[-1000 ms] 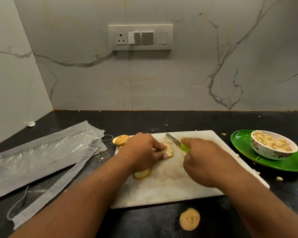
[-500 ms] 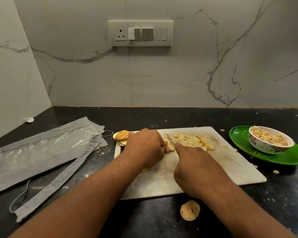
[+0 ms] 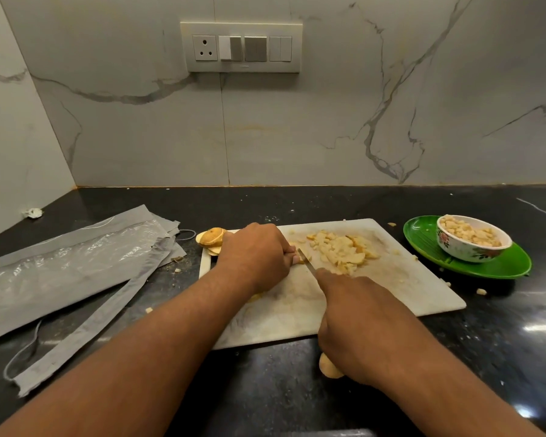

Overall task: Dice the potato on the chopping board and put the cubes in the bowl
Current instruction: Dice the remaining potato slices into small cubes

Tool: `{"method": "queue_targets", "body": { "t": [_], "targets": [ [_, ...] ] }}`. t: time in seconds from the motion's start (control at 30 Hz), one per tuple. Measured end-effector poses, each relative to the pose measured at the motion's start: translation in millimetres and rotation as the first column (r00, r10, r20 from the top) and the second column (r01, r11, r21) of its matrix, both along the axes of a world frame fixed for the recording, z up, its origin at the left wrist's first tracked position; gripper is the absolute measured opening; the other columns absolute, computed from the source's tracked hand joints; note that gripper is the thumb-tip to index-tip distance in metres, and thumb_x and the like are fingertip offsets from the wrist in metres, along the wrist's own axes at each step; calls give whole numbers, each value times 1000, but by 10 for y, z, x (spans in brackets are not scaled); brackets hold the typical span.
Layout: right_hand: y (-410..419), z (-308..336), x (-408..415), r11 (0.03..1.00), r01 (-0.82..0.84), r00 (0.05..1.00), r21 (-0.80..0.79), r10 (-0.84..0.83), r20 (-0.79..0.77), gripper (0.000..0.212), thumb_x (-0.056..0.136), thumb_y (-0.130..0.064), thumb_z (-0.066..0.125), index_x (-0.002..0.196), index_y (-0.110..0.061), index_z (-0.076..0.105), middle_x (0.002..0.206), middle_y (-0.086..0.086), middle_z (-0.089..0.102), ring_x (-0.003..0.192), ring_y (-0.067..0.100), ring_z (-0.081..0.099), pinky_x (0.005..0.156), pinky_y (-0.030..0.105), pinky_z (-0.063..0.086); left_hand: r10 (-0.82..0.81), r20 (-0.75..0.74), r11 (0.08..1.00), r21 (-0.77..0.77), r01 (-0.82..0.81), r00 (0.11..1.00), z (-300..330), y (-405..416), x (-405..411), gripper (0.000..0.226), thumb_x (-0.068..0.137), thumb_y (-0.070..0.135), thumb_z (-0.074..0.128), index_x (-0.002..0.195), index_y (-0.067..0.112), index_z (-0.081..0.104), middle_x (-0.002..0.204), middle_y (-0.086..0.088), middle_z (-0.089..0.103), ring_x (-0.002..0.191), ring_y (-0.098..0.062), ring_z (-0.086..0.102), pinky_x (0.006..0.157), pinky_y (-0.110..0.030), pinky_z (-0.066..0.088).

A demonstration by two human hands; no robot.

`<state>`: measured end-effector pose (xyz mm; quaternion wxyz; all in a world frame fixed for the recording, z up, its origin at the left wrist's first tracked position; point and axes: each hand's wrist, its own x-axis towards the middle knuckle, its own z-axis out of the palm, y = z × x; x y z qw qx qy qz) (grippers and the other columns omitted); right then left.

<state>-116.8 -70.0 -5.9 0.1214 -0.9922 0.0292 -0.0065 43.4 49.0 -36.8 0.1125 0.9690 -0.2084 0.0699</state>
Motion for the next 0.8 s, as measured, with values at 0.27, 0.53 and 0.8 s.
{"method": "queue_targets", "body": {
  "t": [0.27, 0.53, 0.8],
  "targets": [
    [-18, 80, -59, 1000, 8, 992, 27, -11, 122, 75, 90, -23, 57, 156, -27, 22, 137, -3, 53, 117, 18, 49, 94, 30, 43, 21, -8, 985, -170, -22, 1000, 5, 66, -73, 26, 91, 54, 72, 105, 34, 82, 98, 15, 78, 85, -7, 63, 75, -32, 59],
    [68, -52, 418, 998, 30, 992, 54, -37, 123, 54, 94, -20, 48, 147, -27, 39, 135, -1, 56, 116, 19, 53, 88, 28, 45, 56, -20, 990, -127, -58, 998, 3, 44, -83, 22, 95, 45, 67, 102, 31, 83, 92, 13, 77, 81, -10, 65, 78, -32, 60],
    [-37, -146, -48, 996, -28, 997, 79, 22, 75, 76, 90, -21, 52, 157, -29, 19, 135, -4, 53, 116, 17, 49, 93, 28, 43, 71, 41, 989, -135, -65, 997, -27, 9, -66, 21, 94, 45, 66, 101, 33, 82, 93, 17, 76, 87, -9, 62, 99, -50, 53]
  ]
}}
